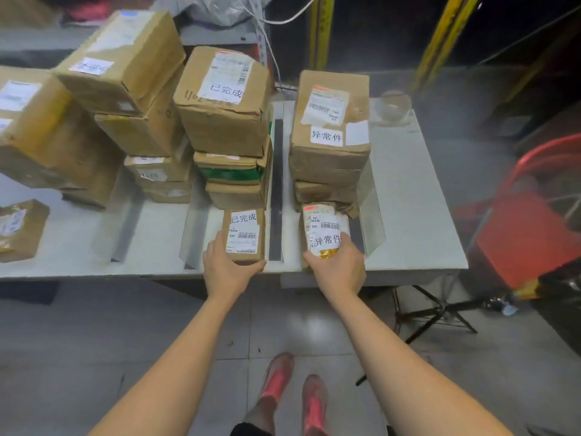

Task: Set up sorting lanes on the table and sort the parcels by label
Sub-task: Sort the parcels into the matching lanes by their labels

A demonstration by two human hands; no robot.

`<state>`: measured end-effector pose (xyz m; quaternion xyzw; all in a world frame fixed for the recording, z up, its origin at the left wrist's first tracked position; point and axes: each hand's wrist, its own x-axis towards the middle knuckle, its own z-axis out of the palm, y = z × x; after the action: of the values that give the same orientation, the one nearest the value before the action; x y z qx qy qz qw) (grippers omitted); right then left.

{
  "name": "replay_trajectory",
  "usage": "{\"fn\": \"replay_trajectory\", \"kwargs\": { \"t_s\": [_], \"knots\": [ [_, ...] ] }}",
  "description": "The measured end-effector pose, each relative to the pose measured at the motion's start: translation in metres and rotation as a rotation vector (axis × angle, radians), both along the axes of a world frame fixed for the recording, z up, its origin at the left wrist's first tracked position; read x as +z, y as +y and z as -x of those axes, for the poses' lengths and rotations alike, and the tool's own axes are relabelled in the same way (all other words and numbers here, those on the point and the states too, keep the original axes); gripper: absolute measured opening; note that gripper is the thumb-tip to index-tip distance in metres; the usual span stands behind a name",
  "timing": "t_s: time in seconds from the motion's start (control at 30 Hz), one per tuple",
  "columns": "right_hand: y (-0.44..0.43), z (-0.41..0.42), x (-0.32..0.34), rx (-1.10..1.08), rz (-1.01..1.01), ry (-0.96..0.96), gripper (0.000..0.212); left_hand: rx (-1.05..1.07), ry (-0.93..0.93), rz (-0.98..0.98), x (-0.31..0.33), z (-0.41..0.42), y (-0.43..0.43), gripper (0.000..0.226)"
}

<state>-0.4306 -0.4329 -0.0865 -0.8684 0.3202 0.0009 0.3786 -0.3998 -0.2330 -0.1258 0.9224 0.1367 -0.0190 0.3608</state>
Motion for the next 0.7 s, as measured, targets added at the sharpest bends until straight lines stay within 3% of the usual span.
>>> {"fn": "replay_trajectory", "kwargs": {
  "t_s": [0.17, 0.27, 0.4, 0.57, 0.7],
  "knots": [
    [0.000, 0.000, -0.005, 0.036, -0.018, 0.013, 0.060, -0.007, 0.054, 0.000, 0.005, 0.002, -0.001, 0.116],
    [0.000, -0.001, 0.001, 0.081, -0.034, 0.072, 0.071, -0.034, 0.042, 0.003, 0.026, 0.005, 0.004, 0.112],
    [0.009, 0.001, 0.026, 0.184, 0.124, 0.044, 0.082, -0.045, -0.039, -0.037, 0.065, 0.011, 0.019, 0.108],
    [0.053, 0.002, 0.063, 0.424, 0.092, -0.157, 0.072, -0.079, -0.198, -0.356, 0.118, 0.022, 0.061, 0.085],
    [0.116, -0.003, 0.094, 0.703, 0.148, -0.213, 0.064, -0.003, -0.196, -0.514, 0.146, 0.037, 0.118, 0.080]
  ]
}}
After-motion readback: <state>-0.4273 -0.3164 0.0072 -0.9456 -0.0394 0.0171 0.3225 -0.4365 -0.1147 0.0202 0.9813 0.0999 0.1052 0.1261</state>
